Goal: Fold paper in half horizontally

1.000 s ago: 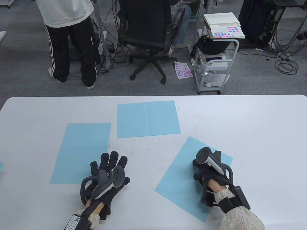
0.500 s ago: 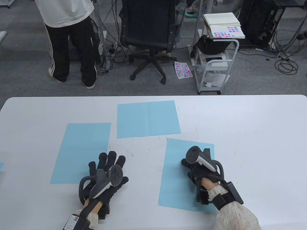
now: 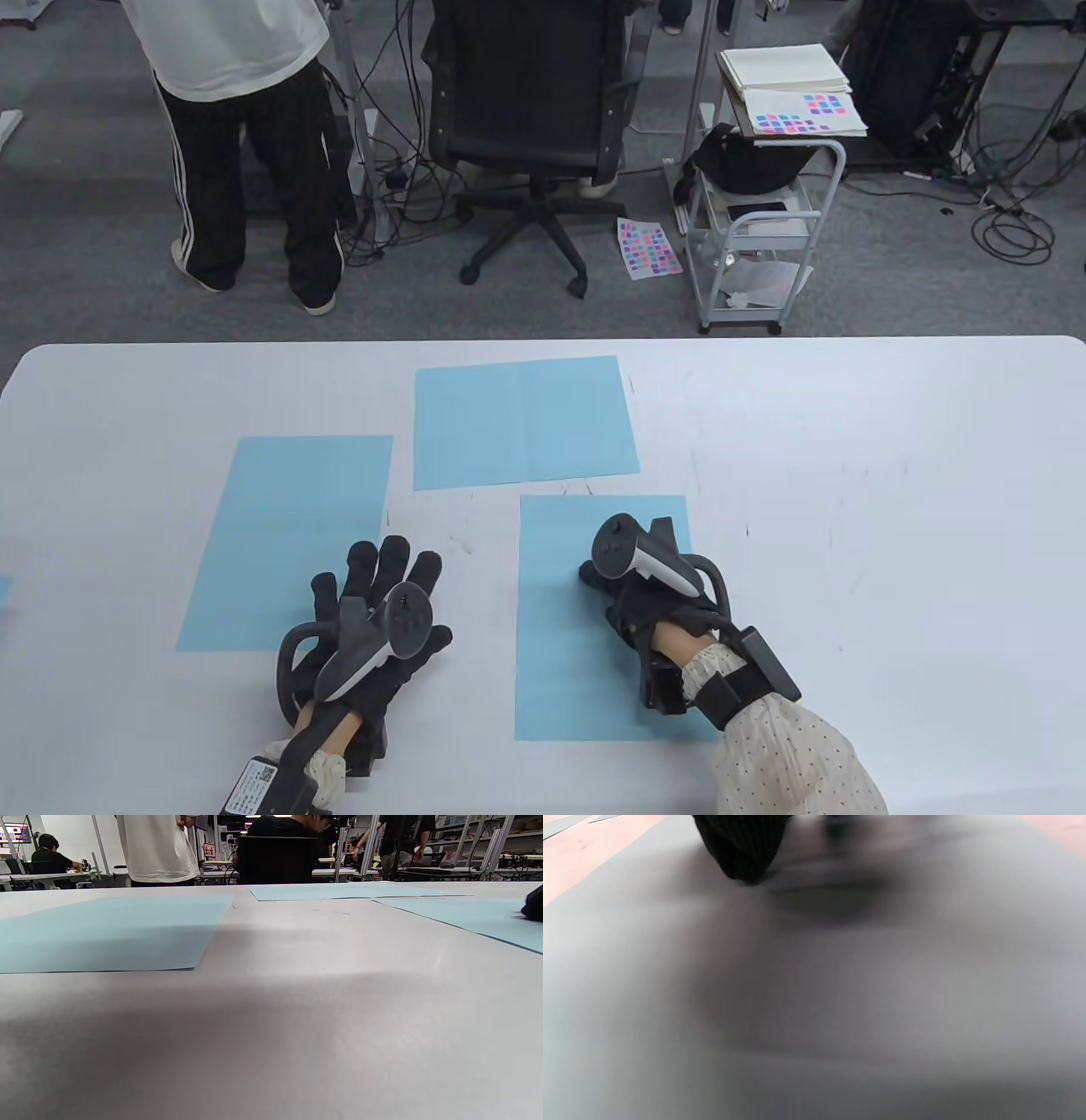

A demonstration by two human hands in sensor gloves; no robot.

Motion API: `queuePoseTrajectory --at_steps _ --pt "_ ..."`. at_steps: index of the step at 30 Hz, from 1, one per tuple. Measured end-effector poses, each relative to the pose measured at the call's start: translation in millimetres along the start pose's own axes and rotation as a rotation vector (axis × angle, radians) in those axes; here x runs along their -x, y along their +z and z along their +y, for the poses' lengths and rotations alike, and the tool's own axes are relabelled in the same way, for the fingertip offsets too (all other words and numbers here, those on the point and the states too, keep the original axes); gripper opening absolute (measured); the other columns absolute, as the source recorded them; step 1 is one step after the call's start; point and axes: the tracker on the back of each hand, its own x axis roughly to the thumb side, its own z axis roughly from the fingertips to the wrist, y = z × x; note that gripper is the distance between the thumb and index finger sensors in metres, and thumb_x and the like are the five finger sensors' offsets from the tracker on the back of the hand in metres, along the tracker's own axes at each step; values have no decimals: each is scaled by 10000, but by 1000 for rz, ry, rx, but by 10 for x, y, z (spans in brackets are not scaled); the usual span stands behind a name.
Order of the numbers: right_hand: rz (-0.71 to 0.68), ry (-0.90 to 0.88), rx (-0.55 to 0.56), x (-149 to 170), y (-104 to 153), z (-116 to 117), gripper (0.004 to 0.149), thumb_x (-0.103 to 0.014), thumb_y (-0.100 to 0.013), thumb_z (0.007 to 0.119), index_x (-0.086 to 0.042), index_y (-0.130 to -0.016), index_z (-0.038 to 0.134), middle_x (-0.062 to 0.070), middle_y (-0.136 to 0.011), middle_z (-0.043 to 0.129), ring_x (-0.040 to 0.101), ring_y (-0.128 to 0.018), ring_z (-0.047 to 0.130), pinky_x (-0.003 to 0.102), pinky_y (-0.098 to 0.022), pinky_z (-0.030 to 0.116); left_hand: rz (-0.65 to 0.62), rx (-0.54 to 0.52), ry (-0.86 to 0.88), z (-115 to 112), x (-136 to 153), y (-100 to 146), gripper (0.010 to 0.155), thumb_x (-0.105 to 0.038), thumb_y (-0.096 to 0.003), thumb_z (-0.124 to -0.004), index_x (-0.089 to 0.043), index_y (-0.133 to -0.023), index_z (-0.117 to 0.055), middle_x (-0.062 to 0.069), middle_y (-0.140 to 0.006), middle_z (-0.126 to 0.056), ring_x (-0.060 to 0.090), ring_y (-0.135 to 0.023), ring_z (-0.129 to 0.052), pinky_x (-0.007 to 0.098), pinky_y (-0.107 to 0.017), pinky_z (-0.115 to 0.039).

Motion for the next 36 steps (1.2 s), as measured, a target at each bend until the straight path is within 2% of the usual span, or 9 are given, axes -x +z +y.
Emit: queuePoseTrajectory --at_steps 7,11,14,17,25,32,36 --pt "-14 15 -6 -75 -10 -15 637 -223 -489 742 -407 -1022 446 -148 -1156 293 311 -1066 217 655 -739 163 -4 2 9 11 17 -4 826 -687 -315 -588 -577 -1017 -166 -165 -1193 -81 230 -1179 -155 625 -880 -283" --pt "-58 -38 49 1 97 -63 643 -245 -488 733 -395 -1032 425 -114 -1167 254 309 -1069 217 655 -739 163 -4 5 17 9 29 -8 826 -687 -316 -587 -576 -1017 -166 -165 -1193 -79 231 -1178 -154 626 -880 -282" --pt "-96 -28 96 129 253 -80 654 -275 -483 738 -393 -1040 415 -102 -1173 235 312 -1075 206 658 -739 165 -5 9 17 6 27 -8 825 -686 -316 -589 -576 -1017 -167 -164 -1193 -83 230 -1178 -157 625 -879 -284" --pt "-129 -38 141 316 422 -56 637 -305 -476 748 -378 -1041 463 -93 -1176 295 294 -1082 237 653 -744 182 -8 15 14 -7 17 -9 826 -685 -317 -589 -574 -1018 -168 -164 -1193 -83 230 -1178 -156 624 -879 -284" --pt "-172 -48 151 768 747 112 581 -353 -458 767 -373 -1015 602 -115 -1172 392 239 -1094 278 631 -758 222 -15 44 2 -62 -36 -22 847 -690 -316 -584 -556 -1018 -130 -163 -1192 -67 229 -1178 -144 625 -881 -273" --pt "-171 -98 122 1055 788 245 630 -382 -431 816 -384 -1020 592 -111 -1177 391 256 -1098 270 642 -755 187 -5 68 -16 -115 -32 -43 845 -688 -317 -585 -555 -1018 -133 -163 -1192 -70 230 -1178 -145 624 -881 -273" --pt "-164 -102 103 1108 760 303 641 -389 -426 824 -419 -1014 572 -145 -1176 347 239 -1098 208 640 -752 153 -8 81 -14 -136 -49 -43 847 -688 -319 -586 -553 -1020 -131 -162 -1193 -71 230 -1178 -142 627 -880 -268"
